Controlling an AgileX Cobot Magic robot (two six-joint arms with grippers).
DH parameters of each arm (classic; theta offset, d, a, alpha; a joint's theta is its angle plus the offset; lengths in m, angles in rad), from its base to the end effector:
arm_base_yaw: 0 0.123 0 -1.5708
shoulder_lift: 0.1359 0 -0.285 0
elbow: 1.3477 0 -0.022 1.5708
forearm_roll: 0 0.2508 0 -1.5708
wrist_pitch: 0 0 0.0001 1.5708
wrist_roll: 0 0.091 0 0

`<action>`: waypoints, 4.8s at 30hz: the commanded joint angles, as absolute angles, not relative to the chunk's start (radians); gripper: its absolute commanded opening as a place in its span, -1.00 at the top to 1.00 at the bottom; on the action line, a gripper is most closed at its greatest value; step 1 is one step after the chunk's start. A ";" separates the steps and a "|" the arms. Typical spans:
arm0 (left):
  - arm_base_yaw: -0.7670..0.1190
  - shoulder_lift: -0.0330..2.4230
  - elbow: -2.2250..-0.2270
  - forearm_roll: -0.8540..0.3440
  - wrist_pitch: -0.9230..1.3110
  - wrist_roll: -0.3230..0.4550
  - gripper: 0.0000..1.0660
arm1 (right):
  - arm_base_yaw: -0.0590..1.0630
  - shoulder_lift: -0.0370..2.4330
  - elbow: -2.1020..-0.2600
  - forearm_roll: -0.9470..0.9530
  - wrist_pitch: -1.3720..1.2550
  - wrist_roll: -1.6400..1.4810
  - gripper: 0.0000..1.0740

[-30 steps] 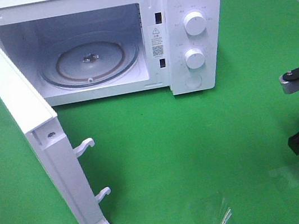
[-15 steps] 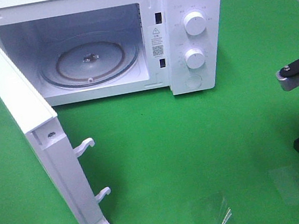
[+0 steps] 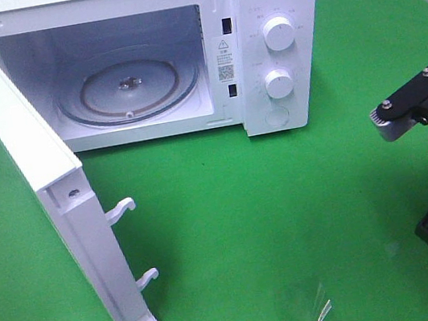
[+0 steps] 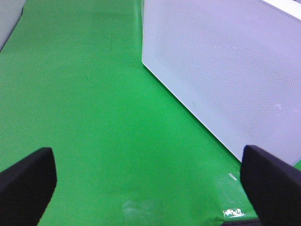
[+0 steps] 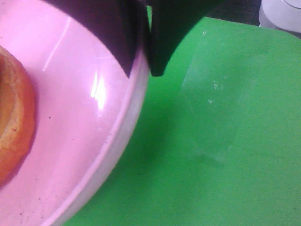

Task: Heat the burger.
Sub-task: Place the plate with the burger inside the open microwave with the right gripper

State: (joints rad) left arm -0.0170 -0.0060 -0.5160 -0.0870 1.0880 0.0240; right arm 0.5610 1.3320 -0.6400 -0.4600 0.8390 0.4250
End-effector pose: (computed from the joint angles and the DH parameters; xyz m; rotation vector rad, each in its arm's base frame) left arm -0.0091 -0.0069 0.2797 0.0486 2.0474 -0.0998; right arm 0.1896 0.0836 0.1975 -0.5982 2.7745 -0.3711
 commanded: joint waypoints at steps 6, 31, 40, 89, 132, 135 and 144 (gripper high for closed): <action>-0.026 -0.021 -0.516 -0.089 1.071 0.023 -0.84 | 0.676 1.316 -0.636 -0.509 0.899 0.386 1.00; -0.026 -0.021 -0.516 -0.089 1.071 0.023 -0.84 | 0.956 1.316 -0.636 -0.535 0.926 0.376 1.00; -0.026 -0.021 -0.516 -0.089 1.071 0.023 -0.84 | 1.048 1.316 -0.636 -0.566 0.928 0.379 1.00; -0.026 -0.021 -0.516 -0.089 1.071 0.023 -0.84 | 1.131 1.316 -0.637 -0.729 0.666 -0.099 0.99; -0.026 -0.021 -0.516 -0.089 1.071 0.023 -0.84 | 0.604 1.316 -0.637 -0.028 0.355 -1.558 0.97; -0.026 -0.021 -0.516 -0.089 1.071 0.023 -0.84 | 0.578 1.316 -0.637 0.048 0.352 -1.613 0.96; -0.026 -0.021 -0.516 -0.089 1.071 0.023 -0.84 | 0.551 1.316 -0.637 0.143 0.350 -1.668 0.97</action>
